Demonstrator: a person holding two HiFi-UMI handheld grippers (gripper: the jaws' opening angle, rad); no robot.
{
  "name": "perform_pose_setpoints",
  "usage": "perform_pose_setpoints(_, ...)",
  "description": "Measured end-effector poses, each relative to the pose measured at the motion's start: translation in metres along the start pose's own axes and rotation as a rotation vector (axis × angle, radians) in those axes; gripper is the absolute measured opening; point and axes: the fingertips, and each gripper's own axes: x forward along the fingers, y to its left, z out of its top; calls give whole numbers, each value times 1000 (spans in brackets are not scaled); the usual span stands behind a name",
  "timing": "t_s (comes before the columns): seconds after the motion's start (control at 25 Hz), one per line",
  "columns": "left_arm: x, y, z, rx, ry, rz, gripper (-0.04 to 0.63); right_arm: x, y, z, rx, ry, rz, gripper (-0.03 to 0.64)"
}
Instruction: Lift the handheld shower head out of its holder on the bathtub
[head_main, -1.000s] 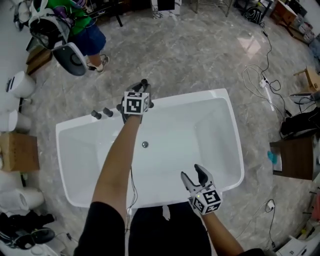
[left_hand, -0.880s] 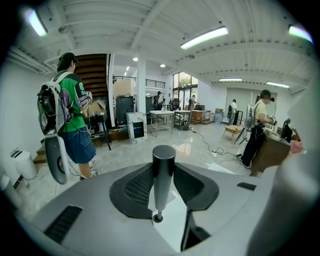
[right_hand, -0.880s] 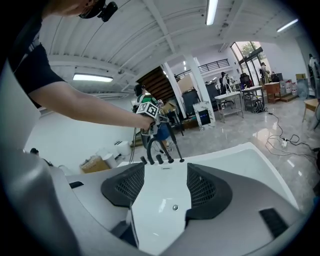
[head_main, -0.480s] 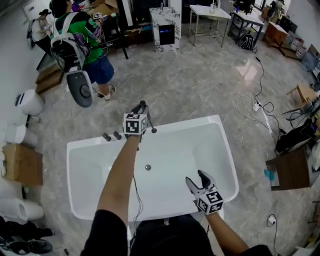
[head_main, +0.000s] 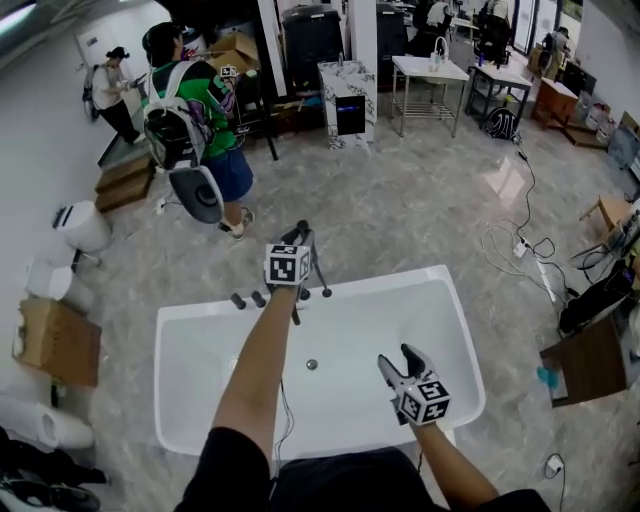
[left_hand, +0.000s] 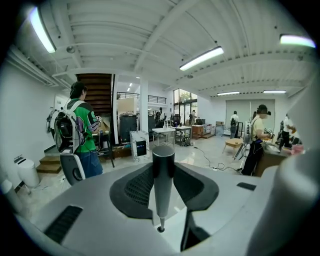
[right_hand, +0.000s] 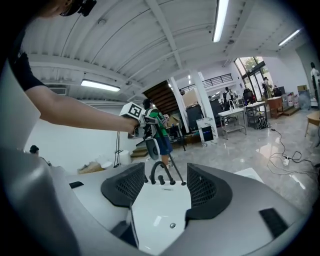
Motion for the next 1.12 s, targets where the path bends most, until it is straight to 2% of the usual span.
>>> perform_pose_setpoints(0.12, -8, -5, 18, 27, -14, -14, 118, 7, 11, 19, -36, -22, 16, 233)
perform_pose_setpoints(0.28, -19, -3, 30, 22, -26, -10, 118, 10, 19, 35, -30, -49, 14, 233)
perform_pose_setpoints(0.44, -24, -1, 53, 28, -59, 7, 118, 6, 20, 47, -76, -69, 16, 233)
perform_pose_setpoints(0.76, -42, 10, 77, 43, -88, 22, 118, 8, 31, 49, -127, -36, 27, 228)
perform_pose_setpoints(0.84, -46, 14, 78, 42, -94, 26, 118, 7, 33, 53, -141, -49, 18, 165)
perform_pose_setpoints(0.92, -49, 15, 77, 36, -98, 30, 118, 4, 31, 59, -148, -74, 5, 46)
perform_pose_setpoints(0.96, -50, 15, 76, 32, -100, 32, 118, 3, 30, 61, -152, -86, 2, 15)
perform_pose_setpoints(1.12, -54, 13, 73, 36, -104, 38, 118, 3, 33, 64, -164, -98, 5, 0)
